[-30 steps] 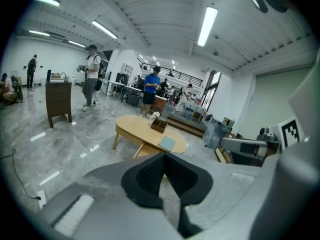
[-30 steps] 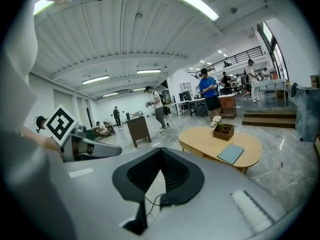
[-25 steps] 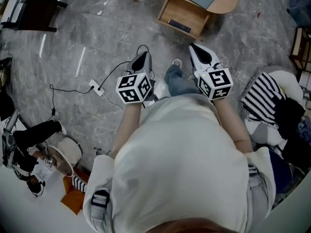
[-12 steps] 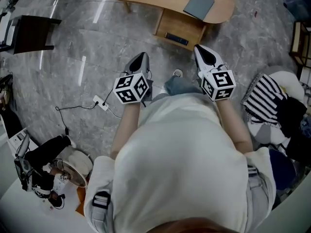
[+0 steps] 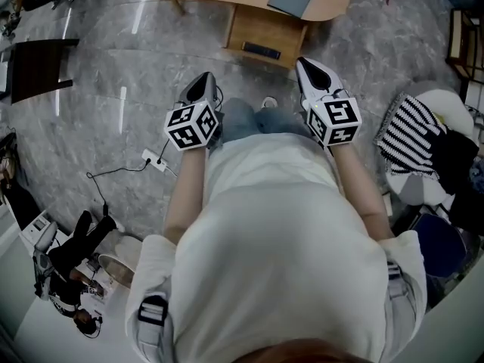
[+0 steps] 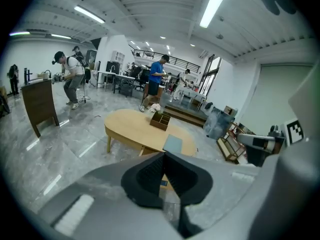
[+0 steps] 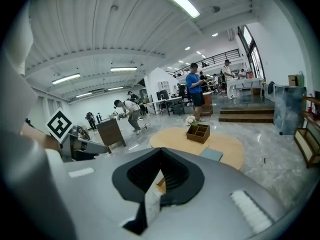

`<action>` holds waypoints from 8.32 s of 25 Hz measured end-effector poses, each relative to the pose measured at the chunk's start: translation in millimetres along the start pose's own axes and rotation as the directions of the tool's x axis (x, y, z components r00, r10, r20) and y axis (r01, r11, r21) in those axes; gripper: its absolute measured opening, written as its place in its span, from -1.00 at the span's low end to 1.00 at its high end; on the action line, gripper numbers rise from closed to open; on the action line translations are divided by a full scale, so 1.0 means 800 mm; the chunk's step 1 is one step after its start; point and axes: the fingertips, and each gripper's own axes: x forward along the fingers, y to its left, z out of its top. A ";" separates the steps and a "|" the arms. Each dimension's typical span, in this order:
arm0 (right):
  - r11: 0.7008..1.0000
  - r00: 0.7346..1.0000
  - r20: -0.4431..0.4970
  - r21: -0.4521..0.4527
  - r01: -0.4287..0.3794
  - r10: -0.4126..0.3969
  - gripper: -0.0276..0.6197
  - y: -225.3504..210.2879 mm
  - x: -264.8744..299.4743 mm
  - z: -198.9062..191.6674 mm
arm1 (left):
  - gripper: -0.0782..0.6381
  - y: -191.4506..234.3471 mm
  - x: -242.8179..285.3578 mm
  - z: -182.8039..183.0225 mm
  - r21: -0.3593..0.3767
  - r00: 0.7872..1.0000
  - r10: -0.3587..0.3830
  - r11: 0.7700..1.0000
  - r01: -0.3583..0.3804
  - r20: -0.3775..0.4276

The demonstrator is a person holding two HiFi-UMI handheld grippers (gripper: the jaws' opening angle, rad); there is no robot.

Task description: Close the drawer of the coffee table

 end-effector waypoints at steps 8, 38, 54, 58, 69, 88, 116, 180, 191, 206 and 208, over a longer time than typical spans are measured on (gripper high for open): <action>0.994 0.996 -0.038 0.065 0.086 -0.083 -0.91 -0.038 -0.003 -0.038 | -0.78 0.004 0.040 -0.022 0.075 0.992 -0.033 0.996 0.042 -0.121; 0.951 0.918 -0.309 0.105 0.292 -0.248 -0.88 -0.144 0.127 -0.277 | -0.78 0.164 0.311 -0.176 0.133 0.901 -0.073 0.981 0.143 -0.427; 0.963 0.810 -0.540 0.002 0.271 -0.228 -0.38 -0.198 0.186 -0.486 | -0.06 0.250 0.420 -0.314 0.455 0.791 0.003 0.820 0.348 -0.611; 0.966 0.771 -0.590 -0.068 0.249 -0.240 -0.32 -0.213 0.200 -0.526 | 0.01 0.256 0.446 -0.328 0.477 0.775 0.014 0.795 0.375 -0.632; 0.967 0.673 -0.694 -0.195 0.166 -0.256 -0.21 -0.251 0.223 -0.598 | 0.12 0.257 0.494 -0.356 0.535 0.770 0.029 0.737 0.414 -0.637; 0.972 0.631 -0.740 -0.181 0.150 -0.235 -0.27 -0.255 0.238 -0.604 | 0.05 0.247 0.503 -0.352 0.544 0.767 0.055 0.737 0.402 -0.640; 0.978 0.662 -0.723 -0.102 0.179 -0.197 -0.28 -0.244 0.215 -0.528 | 0.04 0.220 0.466 -0.284 0.521 0.773 0.014 0.746 0.414 -0.634; 0.961 0.694 -0.666 -0.174 0.214 -0.275 -0.27 -0.417 0.345 -0.417 | 0.05 0.179 0.655 -0.132 0.567 0.885 -0.002 0.767 0.300 -0.465; 0.960 0.704 -0.654 -0.169 0.221 -0.277 -0.27 -0.432 0.350 -0.411 | 0.06 0.170 0.664 -0.123 0.510 0.898 -0.020 0.818 0.267 -0.439; 0.933 0.695 -0.629 -0.158 0.324 -0.348 -0.22 -0.439 0.354 -0.405 | 0.05 0.176 0.663 -0.115 0.378 0.919 0.010 0.913 0.152 -0.395; 0.916 0.704 -0.598 -0.153 0.371 -0.384 -0.19 -0.439 0.349 -0.402 | 0.03 0.175 0.653 -0.110 0.318 0.932 0.005 0.941 0.119 -0.362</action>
